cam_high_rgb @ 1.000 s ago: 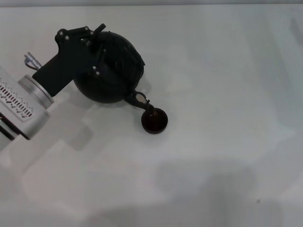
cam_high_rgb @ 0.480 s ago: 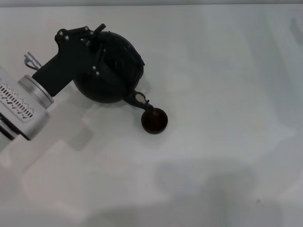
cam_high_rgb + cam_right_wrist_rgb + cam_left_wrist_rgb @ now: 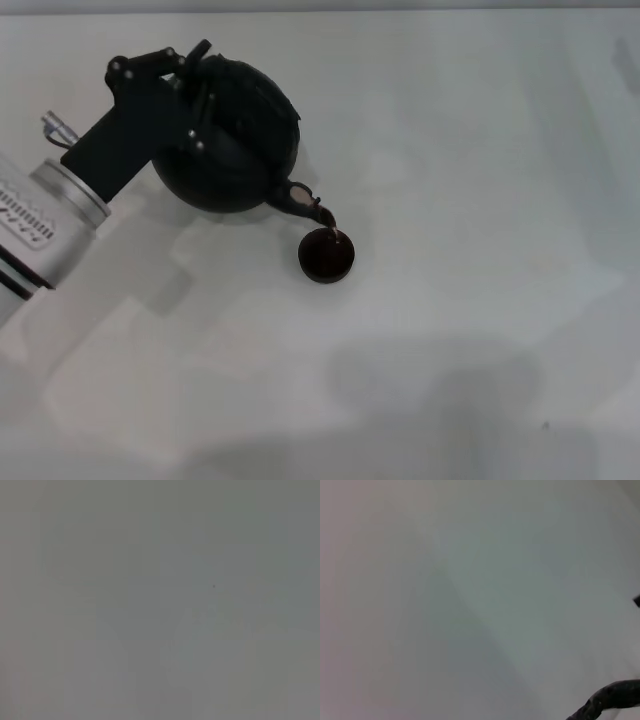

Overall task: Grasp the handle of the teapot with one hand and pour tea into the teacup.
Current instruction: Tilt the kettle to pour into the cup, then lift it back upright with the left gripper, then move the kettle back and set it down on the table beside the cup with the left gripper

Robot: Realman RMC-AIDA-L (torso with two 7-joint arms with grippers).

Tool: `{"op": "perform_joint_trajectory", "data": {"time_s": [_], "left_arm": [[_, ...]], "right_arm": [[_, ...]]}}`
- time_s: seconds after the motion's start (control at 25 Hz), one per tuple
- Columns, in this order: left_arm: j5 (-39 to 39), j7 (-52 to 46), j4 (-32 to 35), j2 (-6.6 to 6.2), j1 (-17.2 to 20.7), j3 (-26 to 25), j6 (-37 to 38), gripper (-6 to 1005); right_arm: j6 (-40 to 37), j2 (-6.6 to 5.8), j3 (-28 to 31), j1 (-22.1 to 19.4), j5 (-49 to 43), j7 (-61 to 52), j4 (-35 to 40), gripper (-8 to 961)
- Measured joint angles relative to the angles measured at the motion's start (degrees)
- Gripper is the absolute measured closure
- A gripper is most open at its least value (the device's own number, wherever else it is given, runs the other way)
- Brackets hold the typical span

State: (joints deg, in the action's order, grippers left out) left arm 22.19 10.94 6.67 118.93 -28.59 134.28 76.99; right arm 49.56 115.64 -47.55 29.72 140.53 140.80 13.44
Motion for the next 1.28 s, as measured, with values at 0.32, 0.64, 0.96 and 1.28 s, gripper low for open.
{"op": "perform_joint_trajectory", "data": {"time_s": [0.32, 0.64, 0.96, 1.28], "left_arm": [[5.69, -8.63, 1.90, 0.11, 2.30, -0.07, 0.01, 899], [14.94, -15.42, 5.64, 0.50, 6.96, -0.04, -0.59, 899], [18.97, -18.08, 7.70, 0.60, 9.53, 0.33, -5.03, 900], [19.14, -18.90, 7.26, 0.52, 8.59, 0.46, -9.22, 899]], "right_arm": [[-0.04, -0.07, 0.00, -0.22, 0.00, 0.00, 0.00, 108], [-0.03, -0.06, 0.00, -0.32, 0.00, 0.00, 0.00, 108], [0.01, -0.11, 0.00, 0.11, 0.00, 0.00, 0.14, 108], [0.02, -0.05, 0.00, 0.24, 0.00, 0.00, 0.21, 108]]}}
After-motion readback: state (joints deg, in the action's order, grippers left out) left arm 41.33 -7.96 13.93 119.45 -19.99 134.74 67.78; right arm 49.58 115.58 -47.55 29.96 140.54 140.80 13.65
